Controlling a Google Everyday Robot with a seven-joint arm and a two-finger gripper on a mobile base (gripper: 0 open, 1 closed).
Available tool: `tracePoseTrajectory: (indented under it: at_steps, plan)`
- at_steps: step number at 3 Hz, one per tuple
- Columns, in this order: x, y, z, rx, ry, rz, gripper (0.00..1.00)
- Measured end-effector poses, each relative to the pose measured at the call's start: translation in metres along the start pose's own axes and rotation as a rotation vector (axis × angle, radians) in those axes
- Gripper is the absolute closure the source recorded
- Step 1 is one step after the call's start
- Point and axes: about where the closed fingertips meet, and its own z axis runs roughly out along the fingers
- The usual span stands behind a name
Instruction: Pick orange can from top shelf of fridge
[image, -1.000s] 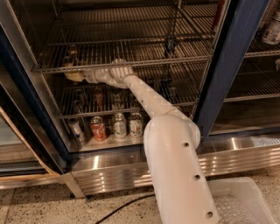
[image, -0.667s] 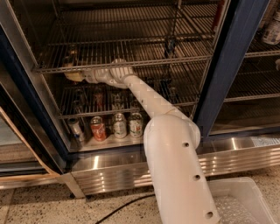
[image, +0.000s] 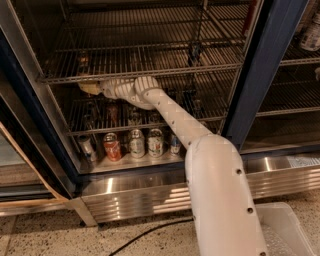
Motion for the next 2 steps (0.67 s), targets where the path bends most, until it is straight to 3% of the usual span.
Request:
tracePoseTrajectory:
  at_steps: [2]
  plan:
    - [-0.006, 0.010, -0.032, 0.030, -0.082, 0.019, 1.00]
